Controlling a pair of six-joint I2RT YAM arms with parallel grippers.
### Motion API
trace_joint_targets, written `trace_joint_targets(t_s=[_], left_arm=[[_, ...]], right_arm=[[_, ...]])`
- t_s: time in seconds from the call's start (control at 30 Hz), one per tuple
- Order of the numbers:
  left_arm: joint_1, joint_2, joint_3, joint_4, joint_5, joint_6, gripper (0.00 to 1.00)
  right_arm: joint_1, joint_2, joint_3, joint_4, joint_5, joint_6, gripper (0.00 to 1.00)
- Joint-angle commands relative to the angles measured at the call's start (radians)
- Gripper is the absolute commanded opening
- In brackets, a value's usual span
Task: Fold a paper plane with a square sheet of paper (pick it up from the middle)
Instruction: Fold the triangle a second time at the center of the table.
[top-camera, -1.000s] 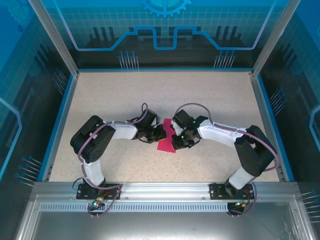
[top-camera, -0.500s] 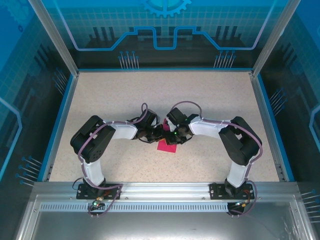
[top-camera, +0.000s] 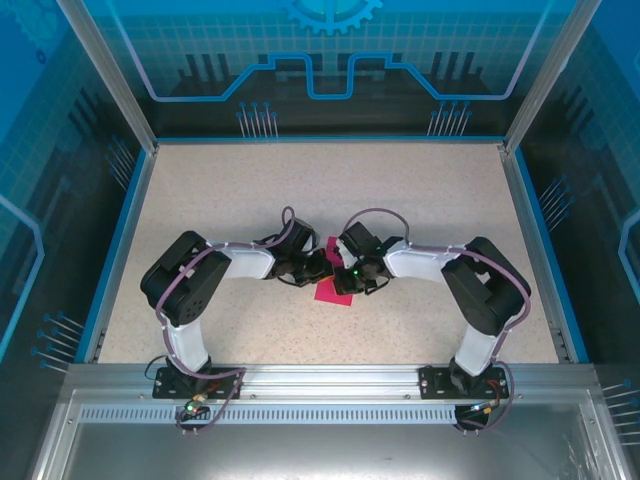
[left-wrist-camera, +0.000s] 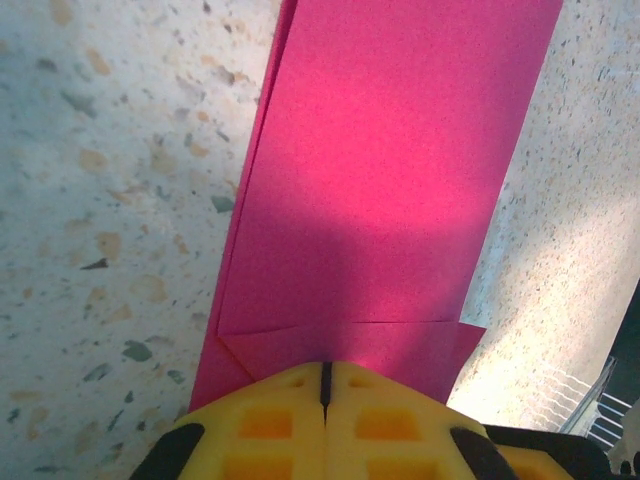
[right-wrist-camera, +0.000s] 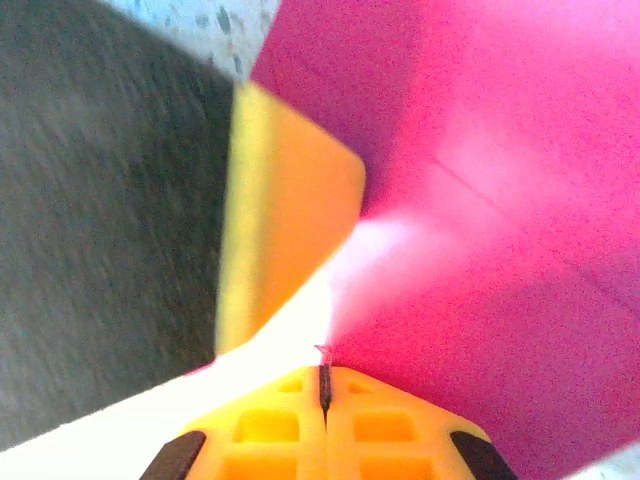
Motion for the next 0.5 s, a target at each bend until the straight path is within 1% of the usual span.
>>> trace_joint_targets(t_s=[0.0,0.17,0.3,0.47], left_arm=[[-0.006,0.083,-0.051,-0.165,-0.146,-0.019,0.0],[-0.006,0.087,-0.052,-0.167,-0.15,-0.021,0.0],[-0.007,0.084,-0.055,-0.16,-0.143,-0.021,0.0],[-0.007,0.08,-0.058,-0.142,-0.124,-0.017,0.0]], right_arm=[[-0.003,-0.03,-0.09,-0.19,-0.028,-0.048,0.0],[-0.005,-0.085,-0.127,-0.248,-0.045,-0.082,0.0],[-0.025,-0.14,-0.142,-0.281,-0.017,-0.083,0.0],[-0.047,-0.231,-0.088,-0.254,-0.023,-0.07,0.0]])
